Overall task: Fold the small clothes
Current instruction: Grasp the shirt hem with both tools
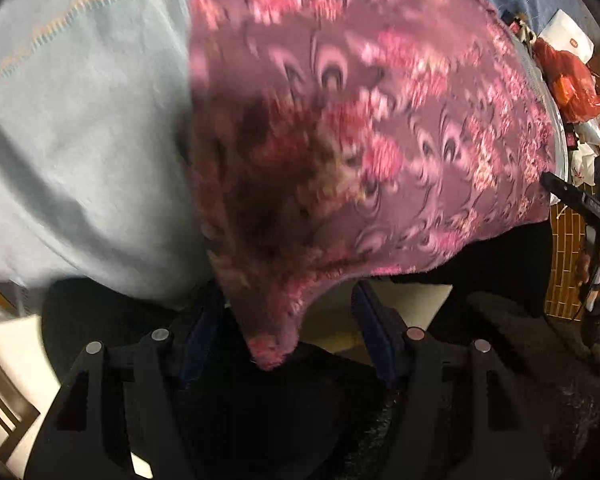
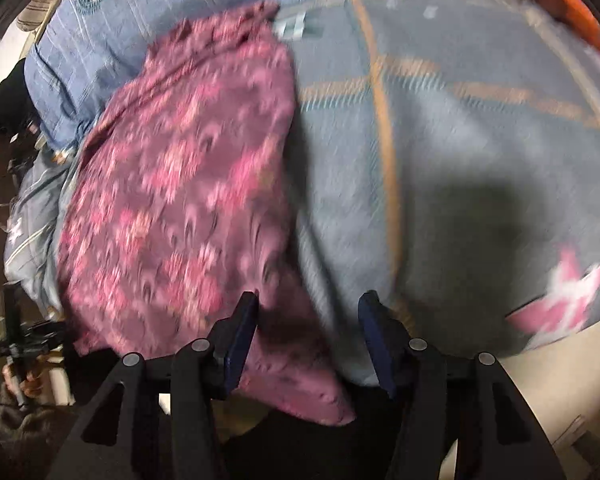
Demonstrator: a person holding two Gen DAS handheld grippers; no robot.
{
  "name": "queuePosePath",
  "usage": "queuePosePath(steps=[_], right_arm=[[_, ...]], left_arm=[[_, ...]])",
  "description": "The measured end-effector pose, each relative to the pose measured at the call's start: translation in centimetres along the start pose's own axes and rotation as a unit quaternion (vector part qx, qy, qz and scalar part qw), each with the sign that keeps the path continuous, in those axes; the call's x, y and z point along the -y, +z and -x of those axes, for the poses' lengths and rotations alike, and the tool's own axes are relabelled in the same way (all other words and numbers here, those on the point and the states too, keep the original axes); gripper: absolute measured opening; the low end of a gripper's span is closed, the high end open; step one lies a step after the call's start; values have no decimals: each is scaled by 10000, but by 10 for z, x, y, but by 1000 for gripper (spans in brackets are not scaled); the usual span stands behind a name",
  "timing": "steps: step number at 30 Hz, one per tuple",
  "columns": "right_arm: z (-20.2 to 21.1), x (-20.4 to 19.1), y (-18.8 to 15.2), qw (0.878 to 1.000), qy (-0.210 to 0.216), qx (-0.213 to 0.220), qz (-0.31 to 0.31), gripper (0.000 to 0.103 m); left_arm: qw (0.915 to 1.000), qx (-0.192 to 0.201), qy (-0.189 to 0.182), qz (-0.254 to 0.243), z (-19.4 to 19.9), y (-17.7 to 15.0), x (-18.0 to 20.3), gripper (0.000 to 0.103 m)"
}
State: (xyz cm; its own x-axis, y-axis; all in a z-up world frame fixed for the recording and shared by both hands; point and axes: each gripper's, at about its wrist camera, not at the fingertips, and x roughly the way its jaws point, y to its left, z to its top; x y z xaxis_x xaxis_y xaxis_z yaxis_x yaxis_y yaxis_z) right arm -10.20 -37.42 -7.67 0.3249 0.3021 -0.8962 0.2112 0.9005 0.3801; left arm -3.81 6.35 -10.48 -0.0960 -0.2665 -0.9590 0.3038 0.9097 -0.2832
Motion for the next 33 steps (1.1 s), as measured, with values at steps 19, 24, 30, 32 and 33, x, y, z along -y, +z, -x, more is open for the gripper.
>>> queuePosePath(steps=[19,24,30,32,33], right_arm=[[29,-43,1,9840,1571,148,826,4],[44,-52,19,9746,2078,538,646,4],[67,-50,52,9619,2453,1164,312,4],[71,-50,68,9576,2512,1387,246,4],[71,-49,75,9560,2542,1453,186,4]], left_arm=[[9885,1202,-720,-569,83,17,35,3],[9806,1596,-1130,-130,103,39,12,3],[9746,1971,-1028,277,117,73,-7,3],[9723,2095,-966,387,124,87,-14,3],[9706,2172,-931,452,128,97,-17,3]])
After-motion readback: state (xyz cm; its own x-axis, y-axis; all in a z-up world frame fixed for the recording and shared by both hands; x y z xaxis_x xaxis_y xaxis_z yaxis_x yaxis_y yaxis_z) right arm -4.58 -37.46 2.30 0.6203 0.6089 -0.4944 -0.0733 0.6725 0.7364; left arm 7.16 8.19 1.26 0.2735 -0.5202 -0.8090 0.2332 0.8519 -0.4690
